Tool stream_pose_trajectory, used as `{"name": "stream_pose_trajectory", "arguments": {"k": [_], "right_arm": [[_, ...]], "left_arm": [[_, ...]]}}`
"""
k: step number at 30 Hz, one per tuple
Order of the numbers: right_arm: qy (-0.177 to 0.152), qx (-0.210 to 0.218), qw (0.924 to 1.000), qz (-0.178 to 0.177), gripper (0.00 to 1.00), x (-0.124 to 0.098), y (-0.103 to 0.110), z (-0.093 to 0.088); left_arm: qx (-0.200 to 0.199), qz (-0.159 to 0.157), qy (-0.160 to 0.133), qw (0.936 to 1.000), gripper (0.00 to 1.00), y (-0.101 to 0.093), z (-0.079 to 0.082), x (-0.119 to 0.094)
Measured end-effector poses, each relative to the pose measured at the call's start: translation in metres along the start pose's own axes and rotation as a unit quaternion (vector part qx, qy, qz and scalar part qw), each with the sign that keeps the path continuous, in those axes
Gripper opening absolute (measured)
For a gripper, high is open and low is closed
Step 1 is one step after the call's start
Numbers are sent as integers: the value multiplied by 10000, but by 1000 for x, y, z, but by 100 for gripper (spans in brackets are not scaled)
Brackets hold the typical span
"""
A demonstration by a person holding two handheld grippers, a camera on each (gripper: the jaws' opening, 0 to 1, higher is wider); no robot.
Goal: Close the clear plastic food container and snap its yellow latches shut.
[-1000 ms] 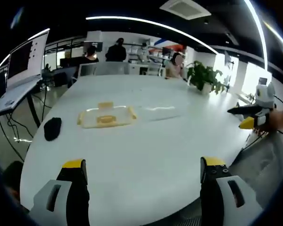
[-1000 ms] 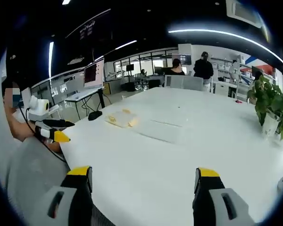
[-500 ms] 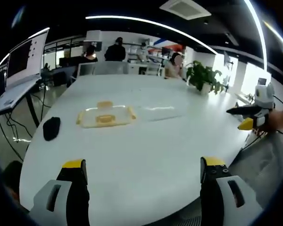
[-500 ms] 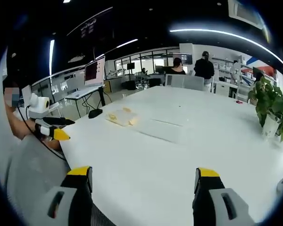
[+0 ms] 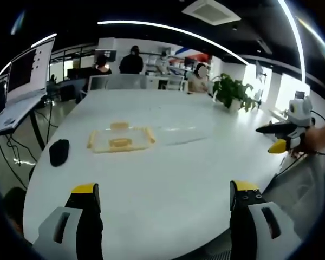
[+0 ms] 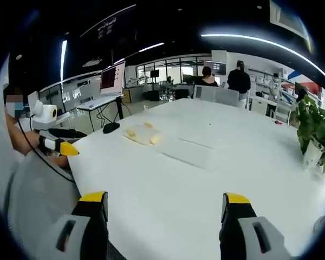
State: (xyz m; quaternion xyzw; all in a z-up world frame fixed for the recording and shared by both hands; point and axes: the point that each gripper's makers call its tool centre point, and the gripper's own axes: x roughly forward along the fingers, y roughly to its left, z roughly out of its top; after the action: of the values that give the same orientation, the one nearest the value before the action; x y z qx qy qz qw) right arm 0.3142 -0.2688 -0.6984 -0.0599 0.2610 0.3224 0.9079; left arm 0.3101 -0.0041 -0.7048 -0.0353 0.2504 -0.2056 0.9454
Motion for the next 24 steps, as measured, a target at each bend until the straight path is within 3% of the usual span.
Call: {"name": "stream_pose_trajectory", "arguments": {"k": [7, 18, 24], "right_arm": [[87, -296, 9994, 142, 85, 12, 4, 5], [182, -539, 9977, 372, 83, 27, 11, 15], [301, -663, 9957, 581, 80, 36, 20, 18]], "left_arm": [[250, -173, 83, 9995, 97, 1, 6, 2], [212, -317, 89, 9992, 95, 9, 15, 8], [386, -401, 148, 9983, 94, 16, 17, 12]]}}
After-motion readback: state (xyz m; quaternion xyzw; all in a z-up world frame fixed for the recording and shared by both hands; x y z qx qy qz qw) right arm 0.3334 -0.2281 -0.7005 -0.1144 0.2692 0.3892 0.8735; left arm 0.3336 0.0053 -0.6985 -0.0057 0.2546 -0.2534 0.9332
